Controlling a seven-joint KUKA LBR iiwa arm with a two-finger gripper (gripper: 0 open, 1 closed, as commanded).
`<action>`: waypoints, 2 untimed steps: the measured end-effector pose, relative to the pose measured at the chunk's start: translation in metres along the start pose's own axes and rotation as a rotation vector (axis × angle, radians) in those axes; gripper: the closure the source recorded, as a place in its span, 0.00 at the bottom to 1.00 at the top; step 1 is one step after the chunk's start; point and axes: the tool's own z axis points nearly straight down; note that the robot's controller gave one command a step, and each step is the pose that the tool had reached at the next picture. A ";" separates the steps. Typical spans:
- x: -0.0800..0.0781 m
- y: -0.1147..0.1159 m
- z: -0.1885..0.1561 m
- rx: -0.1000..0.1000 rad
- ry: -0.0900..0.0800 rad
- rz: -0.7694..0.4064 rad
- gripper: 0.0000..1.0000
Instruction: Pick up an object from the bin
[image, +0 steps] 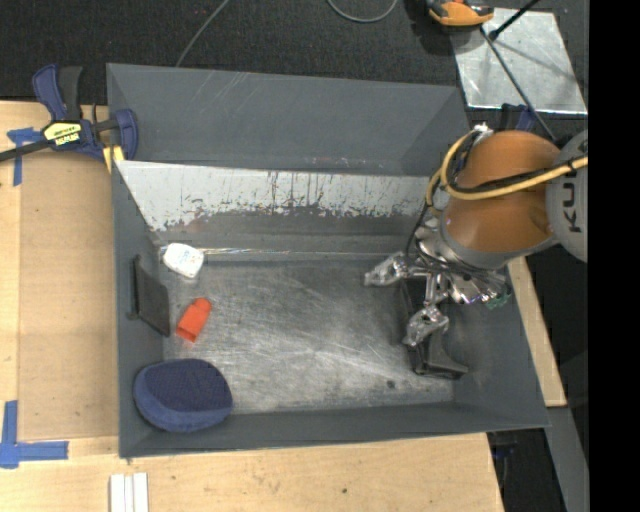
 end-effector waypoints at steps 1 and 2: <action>-0.001 -0.064 -0.054 0.006 -0.005 0.154 0.00; 0.024 -0.061 0.022 0.000 -0.021 -0.572 0.00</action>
Offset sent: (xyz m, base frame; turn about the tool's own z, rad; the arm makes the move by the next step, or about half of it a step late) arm 0.0268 -0.0536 0.0509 0.1508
